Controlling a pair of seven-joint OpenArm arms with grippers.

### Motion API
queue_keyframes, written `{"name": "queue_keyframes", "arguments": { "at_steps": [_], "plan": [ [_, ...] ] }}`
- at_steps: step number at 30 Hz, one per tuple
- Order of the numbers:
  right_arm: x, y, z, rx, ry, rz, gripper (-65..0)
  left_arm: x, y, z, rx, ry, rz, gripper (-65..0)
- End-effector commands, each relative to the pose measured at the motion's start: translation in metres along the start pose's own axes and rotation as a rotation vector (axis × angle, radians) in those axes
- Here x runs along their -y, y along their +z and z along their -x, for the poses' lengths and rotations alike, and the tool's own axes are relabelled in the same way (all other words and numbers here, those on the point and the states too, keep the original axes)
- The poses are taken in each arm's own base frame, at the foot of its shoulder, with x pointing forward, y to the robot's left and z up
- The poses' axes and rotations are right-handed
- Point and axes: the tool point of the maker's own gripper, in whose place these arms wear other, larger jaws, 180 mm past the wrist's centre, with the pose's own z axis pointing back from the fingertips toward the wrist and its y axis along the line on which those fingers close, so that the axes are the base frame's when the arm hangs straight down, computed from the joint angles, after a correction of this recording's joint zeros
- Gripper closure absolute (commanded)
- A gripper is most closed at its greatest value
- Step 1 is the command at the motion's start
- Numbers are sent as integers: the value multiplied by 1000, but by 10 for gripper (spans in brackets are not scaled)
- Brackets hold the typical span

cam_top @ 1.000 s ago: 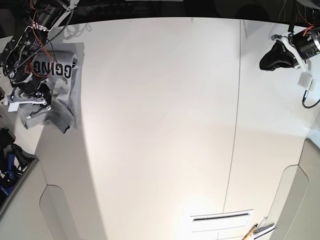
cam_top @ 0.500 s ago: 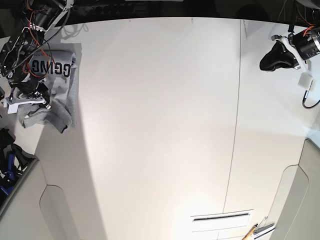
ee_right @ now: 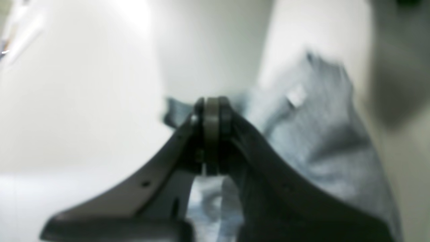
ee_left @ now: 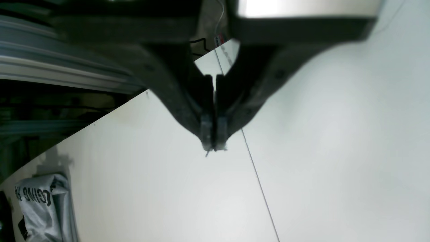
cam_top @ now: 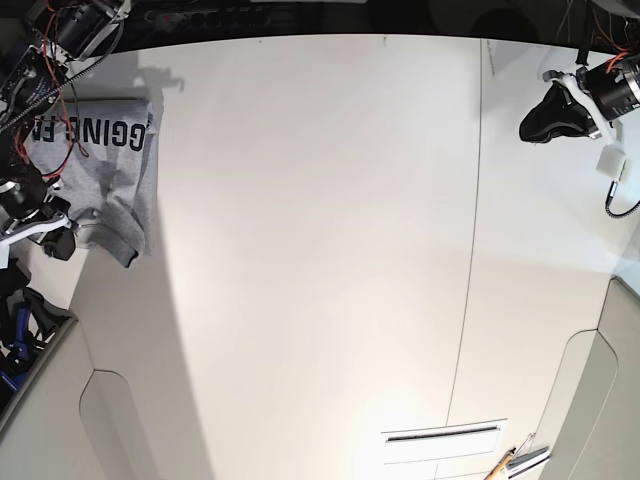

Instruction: Fold the T-shirt properly

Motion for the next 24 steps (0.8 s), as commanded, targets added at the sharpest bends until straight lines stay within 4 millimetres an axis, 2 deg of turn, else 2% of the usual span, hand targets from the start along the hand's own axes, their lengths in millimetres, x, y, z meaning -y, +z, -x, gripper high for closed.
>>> {"name": "queue_keyframes", "arguments": {
  "at_steps": [1,4,6,10,13,18,24],
  "plan": [
    [-13,8,-23,70,59,-40,0,5,4,-12,40,-25,21,0],
    [-37,22,-26,84,152,-108,0,7,4,-13,48,-21,33,0],
    [-51,29,-15,60,206,-156,0,7,4,-13,46,-22,31,0],
    [-77,46,27,-43,288,-255,0,7,4,-10,33,-22,30,0],
    [-84,63,64,-145,329,-283,0,6,6,0,-11,-16,25,0],
    [-63,98,112,-336,400,-242,0,-3,24,28,-77,33,-26,0],
    [-24,140,154,-588,504,-190,0,-21,74,72,-189,121,-146,0]
  ]
}}
